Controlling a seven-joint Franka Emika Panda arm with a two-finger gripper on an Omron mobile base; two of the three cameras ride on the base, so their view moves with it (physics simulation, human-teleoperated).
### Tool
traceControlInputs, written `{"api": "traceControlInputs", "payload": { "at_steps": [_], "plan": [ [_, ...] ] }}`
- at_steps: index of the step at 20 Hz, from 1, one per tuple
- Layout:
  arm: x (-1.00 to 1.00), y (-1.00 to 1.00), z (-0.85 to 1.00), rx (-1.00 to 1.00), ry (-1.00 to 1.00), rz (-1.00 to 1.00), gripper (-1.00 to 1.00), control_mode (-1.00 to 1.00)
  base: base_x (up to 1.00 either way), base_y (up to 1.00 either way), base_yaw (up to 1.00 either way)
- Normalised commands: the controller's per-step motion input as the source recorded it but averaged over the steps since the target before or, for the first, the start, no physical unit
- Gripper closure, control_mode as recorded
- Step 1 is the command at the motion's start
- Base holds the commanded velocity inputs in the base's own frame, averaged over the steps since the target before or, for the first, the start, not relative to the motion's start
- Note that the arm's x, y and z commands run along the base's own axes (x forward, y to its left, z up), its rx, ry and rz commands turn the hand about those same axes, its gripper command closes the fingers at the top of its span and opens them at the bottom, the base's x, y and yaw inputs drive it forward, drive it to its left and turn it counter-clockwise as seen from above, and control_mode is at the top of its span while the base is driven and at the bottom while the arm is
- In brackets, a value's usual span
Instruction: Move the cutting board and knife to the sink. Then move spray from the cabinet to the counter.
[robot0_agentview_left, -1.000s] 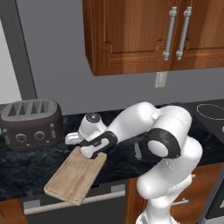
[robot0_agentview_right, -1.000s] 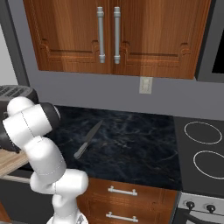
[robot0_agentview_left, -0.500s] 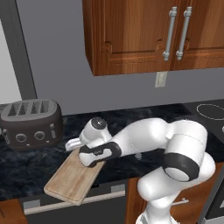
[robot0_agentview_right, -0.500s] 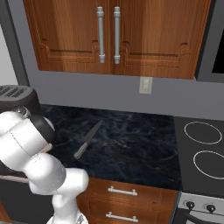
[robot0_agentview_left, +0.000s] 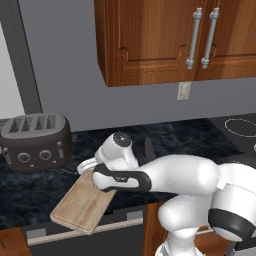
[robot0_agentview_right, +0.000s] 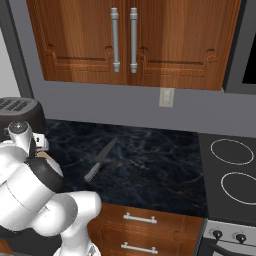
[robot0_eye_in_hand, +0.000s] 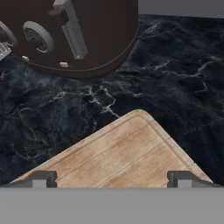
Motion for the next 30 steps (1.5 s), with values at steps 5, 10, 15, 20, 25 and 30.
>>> {"api": "traceControlInputs", "payload": {
  "at_steps": [5,10,15,20,25,30],
  "plan": [
    [-0.42,0.0,0.37,-0.08,0.05,0.06,-1.0,-1.0,0.0,0.0,0.0],
    [-0.31,0.0,0.34,-0.17,0.2,0.0,-1.0,-1.0,0.0,0.0,0.0],
    [-0.42,0.0,0.32,-0.16,0.15,0.0,-1.0,-1.0,0.0,0.0,0.0],
    [-0.53,0.04,0.18,-0.07,0.01,0.0,-1.0,-1.0,0.0,0.0,0.0],
    [-0.54,0.19,0.01,-0.08,-0.1,0.06,-1.0,-1.0,0.0,0.0,0.0],
    [-0.42,0.18,0.0,-0.01,-0.01,0.0,-1.0,-1.0,0.0,0.0,0.0]
  ]
}}
